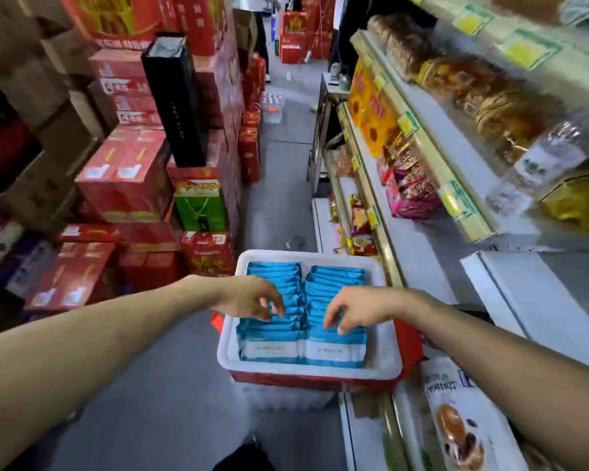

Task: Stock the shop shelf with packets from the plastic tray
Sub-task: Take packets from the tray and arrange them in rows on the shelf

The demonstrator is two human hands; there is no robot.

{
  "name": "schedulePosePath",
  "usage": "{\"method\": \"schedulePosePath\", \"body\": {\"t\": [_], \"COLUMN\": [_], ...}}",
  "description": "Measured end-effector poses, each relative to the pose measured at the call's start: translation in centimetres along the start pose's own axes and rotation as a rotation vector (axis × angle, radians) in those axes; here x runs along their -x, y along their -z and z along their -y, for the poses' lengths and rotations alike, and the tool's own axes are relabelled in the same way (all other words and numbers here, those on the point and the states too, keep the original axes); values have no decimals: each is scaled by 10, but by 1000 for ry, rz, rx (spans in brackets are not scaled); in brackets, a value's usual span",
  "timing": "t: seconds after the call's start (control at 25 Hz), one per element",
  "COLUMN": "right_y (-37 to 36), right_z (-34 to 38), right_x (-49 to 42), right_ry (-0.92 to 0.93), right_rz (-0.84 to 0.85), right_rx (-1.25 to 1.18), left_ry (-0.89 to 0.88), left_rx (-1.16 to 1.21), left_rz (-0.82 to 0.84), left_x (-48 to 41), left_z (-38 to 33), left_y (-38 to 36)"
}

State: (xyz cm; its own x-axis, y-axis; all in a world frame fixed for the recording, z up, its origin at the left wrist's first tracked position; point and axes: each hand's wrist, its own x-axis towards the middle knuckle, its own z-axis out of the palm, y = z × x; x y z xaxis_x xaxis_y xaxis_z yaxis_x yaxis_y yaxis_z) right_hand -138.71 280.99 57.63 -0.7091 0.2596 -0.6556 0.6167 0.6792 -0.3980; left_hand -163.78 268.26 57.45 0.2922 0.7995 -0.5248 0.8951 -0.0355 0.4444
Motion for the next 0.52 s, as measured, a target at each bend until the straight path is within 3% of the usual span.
{"method": "schedulePosePath", "body": {"t": [0.12, 0.28, 0.52], "right_y": [-25, -35, -52], "right_z": [-6, -6, -1], "right_x": [0, 4, 7], "right_ry": [-14, -2, 26], "right_rz": [-5, -60, 8], "right_rx": [-28, -54, -16], "left_ry": [-34, -81, -146], "left_rx": [18, -19, -73], "left_rz": [62, 25, 34], "left_x": [-5, -8, -2], "left_z": [4, 8, -1], "left_y": [-32, -44, -51]}}
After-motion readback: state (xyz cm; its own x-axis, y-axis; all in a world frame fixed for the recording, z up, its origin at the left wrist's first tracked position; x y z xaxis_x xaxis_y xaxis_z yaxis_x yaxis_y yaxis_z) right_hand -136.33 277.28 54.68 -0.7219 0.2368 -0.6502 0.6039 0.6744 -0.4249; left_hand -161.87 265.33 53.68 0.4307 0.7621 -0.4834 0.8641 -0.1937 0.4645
